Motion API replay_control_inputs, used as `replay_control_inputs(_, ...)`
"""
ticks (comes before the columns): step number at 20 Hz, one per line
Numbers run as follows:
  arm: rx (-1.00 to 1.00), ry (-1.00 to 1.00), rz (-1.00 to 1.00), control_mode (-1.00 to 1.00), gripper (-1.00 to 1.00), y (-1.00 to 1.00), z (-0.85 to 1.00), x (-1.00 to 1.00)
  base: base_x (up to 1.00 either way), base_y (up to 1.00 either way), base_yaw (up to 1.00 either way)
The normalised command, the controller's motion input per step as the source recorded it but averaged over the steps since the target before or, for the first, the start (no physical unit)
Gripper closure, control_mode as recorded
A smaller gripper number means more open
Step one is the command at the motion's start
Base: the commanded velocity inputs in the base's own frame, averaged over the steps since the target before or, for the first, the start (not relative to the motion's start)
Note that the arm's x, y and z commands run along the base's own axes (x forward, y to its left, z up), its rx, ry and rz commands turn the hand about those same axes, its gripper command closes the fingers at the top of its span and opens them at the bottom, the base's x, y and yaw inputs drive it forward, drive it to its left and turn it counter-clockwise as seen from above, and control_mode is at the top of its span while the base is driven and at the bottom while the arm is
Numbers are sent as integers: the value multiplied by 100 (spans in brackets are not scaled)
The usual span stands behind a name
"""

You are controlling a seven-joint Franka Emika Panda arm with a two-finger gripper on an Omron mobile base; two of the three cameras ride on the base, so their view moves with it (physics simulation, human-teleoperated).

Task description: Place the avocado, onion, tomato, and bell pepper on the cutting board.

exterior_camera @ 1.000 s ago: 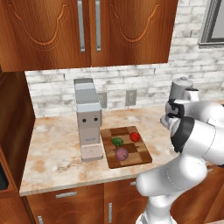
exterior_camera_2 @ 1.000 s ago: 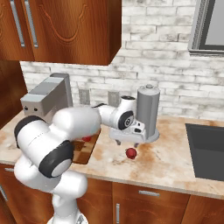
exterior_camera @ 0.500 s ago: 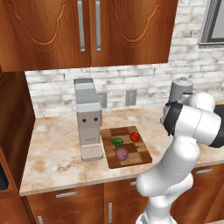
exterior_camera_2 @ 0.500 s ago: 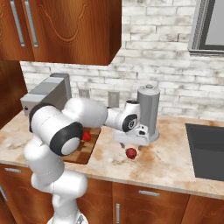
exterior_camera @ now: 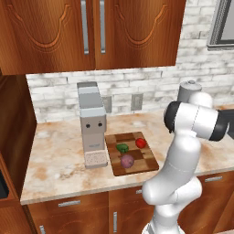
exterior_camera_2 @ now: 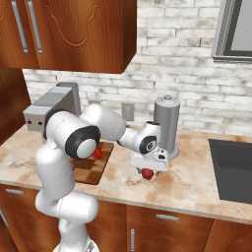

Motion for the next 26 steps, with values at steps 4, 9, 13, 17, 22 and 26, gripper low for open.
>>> replay_control_inputs(4,2,0,0,-100,100,0,13,-4,0,0,0)
replay_control_inputs(9,9,0,0,-100,100,27,71,-1,0,0,0)
replay_control_inputs(13,11,0,0,-100,100,59,50,-5,0,0,0)
replay_control_inputs(17,8,0,0,-100,100,76,27,-21,0,0,0)
replay_control_inputs(22,2,0,0,-100,100,91,6,-31,0,0,0)
replay_control_inputs(26,0,-9,0,-100,100,98,0,-39,0,0,0)
